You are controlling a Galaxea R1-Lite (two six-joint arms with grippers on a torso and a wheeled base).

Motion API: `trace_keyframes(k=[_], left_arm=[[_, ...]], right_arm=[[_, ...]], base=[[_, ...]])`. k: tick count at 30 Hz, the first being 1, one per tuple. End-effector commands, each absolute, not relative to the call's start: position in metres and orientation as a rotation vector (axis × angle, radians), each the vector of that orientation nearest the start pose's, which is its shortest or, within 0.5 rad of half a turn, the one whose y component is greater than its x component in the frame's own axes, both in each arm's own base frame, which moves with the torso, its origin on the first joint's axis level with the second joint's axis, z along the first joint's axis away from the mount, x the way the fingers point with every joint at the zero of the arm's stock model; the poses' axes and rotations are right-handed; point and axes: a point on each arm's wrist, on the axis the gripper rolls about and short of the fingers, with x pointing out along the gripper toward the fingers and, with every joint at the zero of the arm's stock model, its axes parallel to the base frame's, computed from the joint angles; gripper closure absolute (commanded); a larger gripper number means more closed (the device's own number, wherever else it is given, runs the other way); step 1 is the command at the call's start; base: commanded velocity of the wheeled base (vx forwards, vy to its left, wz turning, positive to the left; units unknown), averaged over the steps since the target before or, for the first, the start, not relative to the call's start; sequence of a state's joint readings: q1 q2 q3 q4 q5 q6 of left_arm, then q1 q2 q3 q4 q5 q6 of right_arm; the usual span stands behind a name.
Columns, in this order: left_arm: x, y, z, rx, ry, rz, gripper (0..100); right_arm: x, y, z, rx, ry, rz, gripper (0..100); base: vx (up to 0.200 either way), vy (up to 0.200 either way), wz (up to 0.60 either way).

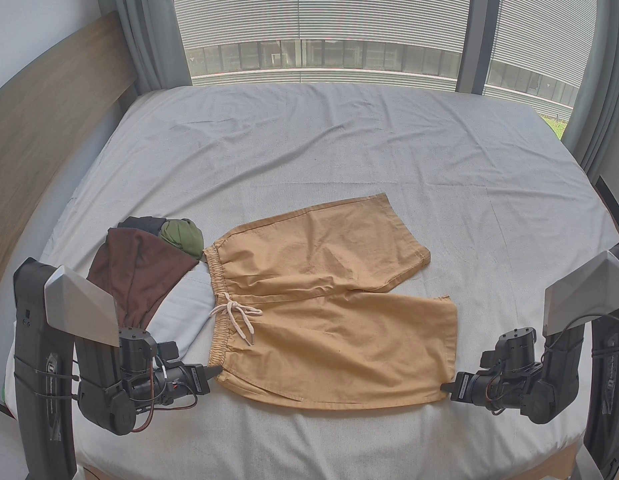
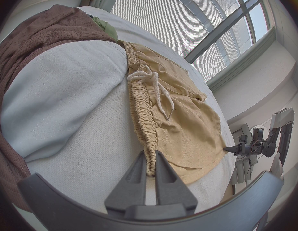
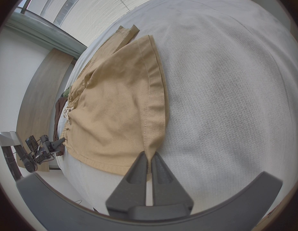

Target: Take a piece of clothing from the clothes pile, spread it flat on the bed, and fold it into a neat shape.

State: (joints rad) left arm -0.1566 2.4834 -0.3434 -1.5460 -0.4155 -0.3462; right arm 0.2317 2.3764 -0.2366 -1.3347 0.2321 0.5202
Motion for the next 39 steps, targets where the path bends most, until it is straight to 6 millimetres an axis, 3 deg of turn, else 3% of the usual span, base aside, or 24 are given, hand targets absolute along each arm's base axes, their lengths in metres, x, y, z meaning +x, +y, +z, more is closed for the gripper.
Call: trace_keyframes(k=[1,7,10,15,21,39], left_arm=[[0.285,-0.054,-0.061,-0.405,0.688,-0.447,100],[0.285,-0.054,-0.058,-0.405,0.680,-0.447,100],[0.284,-0.051,-0.041,-0.425,0.645,-0.450,100],[0.263,-0.051,-0.020,-0.500,0.671,-0.460,100],[0.256,-0.050,-0.020,-0.501,0.693,-0.461,100],[0.209,-0.043,-0.023,-0.386,0.833,-0.475,100]], right_arm=[[0.247,0.063,-0.049,0.485,0.892,0.219,100],[0.242,0.061,-0.047,0.484,0.888,0.218,100],[0.239,0.062,-0.045,0.477,0.891,0.223,100],[0.231,0.060,-0.037,0.426,0.884,0.246,100],[0.229,0.059,-0.035,0.407,0.883,0.252,100],[0.201,0.053,-0.034,0.304,0.956,0.281,100]], base=[[0.000,0.000,0.00],[0.000,0.000,0.00],[0.000,0.000,0.00],[0.000,0.000,0.00],[0.000,0.000,0.00],[0.000,0.000,0.00]])
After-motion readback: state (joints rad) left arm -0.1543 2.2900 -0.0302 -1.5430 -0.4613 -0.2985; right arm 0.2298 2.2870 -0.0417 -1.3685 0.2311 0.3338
